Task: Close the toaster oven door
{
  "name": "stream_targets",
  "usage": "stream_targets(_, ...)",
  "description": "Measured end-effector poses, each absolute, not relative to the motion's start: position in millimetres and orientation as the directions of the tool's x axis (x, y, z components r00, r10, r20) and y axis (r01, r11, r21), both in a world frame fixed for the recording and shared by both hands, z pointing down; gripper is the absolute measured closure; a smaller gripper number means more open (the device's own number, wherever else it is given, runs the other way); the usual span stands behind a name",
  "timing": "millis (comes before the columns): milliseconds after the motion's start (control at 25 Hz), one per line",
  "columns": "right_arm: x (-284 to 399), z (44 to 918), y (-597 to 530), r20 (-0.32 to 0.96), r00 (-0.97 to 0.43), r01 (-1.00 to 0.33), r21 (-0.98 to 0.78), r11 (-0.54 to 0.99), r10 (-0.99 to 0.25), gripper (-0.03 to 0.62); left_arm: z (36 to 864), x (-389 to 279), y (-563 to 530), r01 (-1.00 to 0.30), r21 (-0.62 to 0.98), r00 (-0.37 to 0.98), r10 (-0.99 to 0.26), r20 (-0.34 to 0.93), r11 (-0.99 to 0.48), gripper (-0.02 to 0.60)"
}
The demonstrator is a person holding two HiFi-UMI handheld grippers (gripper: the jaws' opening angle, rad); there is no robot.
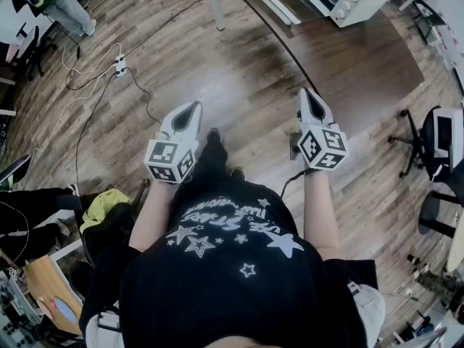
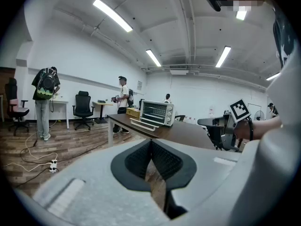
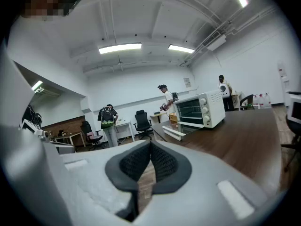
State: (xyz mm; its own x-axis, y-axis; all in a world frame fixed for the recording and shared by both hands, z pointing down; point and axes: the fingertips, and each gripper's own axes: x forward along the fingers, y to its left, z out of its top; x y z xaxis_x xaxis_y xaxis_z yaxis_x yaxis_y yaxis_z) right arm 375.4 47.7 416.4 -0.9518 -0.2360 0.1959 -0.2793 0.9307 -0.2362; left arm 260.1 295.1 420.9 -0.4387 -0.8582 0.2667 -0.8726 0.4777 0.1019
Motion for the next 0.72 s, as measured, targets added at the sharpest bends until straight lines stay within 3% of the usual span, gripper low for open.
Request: stream_targets(720,356.9,425.5,41.6,0.205,-0.947,-0.293,-0.236,0.927,-0.247,0.591,428.3,245.4,292.5,-0.875,0.124,-0.423,-0.863,0.276,0.469,0.571)
